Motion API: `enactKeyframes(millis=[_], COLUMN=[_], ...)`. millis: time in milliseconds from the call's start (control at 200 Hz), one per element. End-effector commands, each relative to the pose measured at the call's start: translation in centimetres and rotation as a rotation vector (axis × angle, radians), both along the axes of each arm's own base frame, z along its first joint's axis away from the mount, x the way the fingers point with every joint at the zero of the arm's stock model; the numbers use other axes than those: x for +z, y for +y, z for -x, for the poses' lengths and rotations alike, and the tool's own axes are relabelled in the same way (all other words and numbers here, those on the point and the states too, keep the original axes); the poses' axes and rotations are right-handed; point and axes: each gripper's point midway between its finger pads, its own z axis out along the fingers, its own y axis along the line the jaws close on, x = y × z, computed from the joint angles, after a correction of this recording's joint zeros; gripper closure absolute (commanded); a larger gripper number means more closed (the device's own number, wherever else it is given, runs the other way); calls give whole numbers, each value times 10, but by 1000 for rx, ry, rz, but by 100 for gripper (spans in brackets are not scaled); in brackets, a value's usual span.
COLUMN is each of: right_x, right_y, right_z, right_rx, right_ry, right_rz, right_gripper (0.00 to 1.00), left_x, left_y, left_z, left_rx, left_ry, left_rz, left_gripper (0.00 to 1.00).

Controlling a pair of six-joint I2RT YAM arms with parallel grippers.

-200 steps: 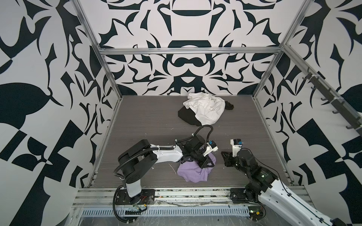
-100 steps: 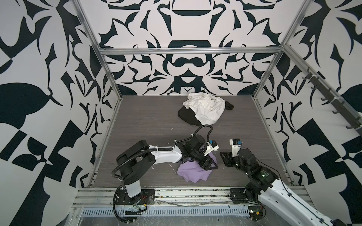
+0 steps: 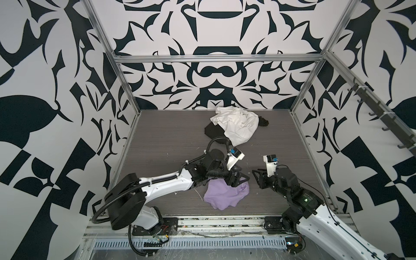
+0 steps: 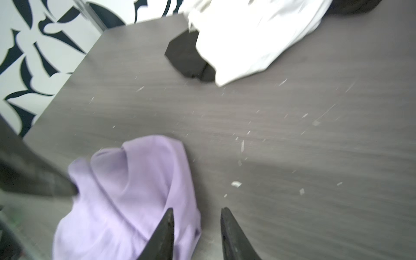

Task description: Pick out a specific cloth from the pile

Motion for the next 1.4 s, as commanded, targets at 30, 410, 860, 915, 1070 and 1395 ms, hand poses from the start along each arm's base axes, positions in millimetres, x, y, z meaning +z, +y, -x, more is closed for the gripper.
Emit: enactKeyframes(millis=[30, 410, 860, 915, 1070, 1395], right_x=[36, 17, -48, -43, -58, -64], right_y=[-40, -69, -110, -108, -120, -119], right_z=[-34, -76, -144, -148, -166, -173], right_rx=[-225, -330, -436, -427, -431, -365], right_ry=[-213, -538, -392, -427, -260, -208], right_rz=[151, 572, 440, 457, 405, 316], right_gripper=[65, 62, 57, 59, 8, 1], left_x=[7, -51, -115, -116, -120, -120], left_y=[66, 264, 363, 369, 372, 373], left_z=[-56, -148, -220, -223, -226, -226], left_rx=[421, 959, 1151, 1176, 1180, 1177], left_ry=[-196, -532, -340, -348, -317, -315], left_rz=[-83, -628, -400, -383, -376, -372], left_gripper=[1, 4, 7, 7, 0, 0])
